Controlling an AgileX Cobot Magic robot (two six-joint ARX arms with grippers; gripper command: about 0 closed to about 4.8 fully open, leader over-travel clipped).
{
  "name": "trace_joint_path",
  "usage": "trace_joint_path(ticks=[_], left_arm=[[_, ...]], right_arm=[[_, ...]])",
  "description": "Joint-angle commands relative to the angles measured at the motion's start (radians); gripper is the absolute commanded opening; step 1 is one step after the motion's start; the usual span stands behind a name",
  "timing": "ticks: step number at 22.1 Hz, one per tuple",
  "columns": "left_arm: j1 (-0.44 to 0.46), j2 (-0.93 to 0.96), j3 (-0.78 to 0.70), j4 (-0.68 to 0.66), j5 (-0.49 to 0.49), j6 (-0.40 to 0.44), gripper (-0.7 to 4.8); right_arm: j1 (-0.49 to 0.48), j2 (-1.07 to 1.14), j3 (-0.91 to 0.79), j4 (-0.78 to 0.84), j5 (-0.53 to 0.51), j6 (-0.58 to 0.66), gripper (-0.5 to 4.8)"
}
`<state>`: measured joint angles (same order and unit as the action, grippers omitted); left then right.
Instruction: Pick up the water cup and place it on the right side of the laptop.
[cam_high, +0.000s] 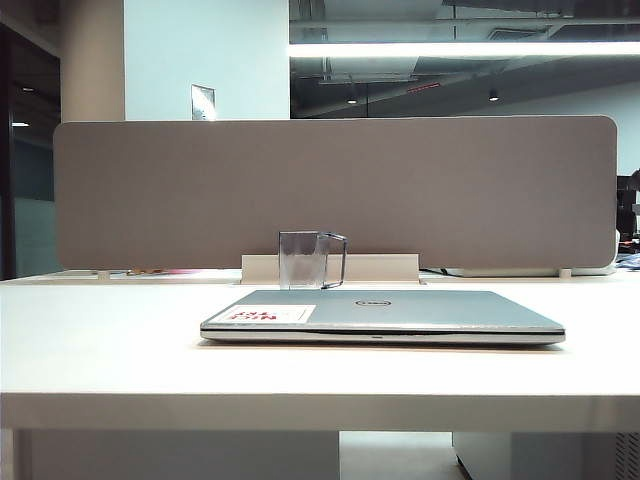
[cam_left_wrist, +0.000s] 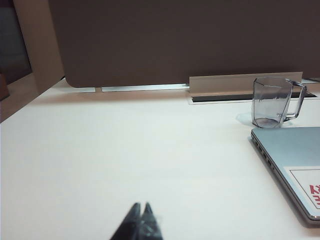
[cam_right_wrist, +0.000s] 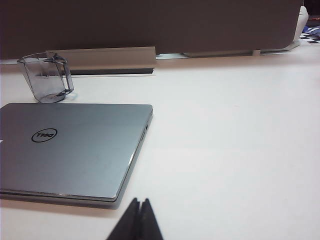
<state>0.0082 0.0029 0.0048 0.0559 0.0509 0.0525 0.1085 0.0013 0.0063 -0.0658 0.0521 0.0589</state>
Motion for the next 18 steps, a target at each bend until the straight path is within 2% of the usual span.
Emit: trace_joint_path(ticks=[1, 8, 18], left_arm=[[-0.001, 0.001, 0.003, 0.011, -0.003, 0.0, -0.05], [-0.001, 0.001, 0.003, 0.012, -0.002, -0.001, -0.05], [-0.001, 0.001, 0.003, 0.012, 0.0, -0.001, -0.05]], right_arm=[[0.0, -0.002, -0.006, 0.018, 0.005, -0.003, -0.08], [0.002, -0.002, -0.006, 0.049, -0.04, 0.009, -0.06], [0.003, -0.001, 0.012, 0.14, -0.04, 0.017, -0.06]])
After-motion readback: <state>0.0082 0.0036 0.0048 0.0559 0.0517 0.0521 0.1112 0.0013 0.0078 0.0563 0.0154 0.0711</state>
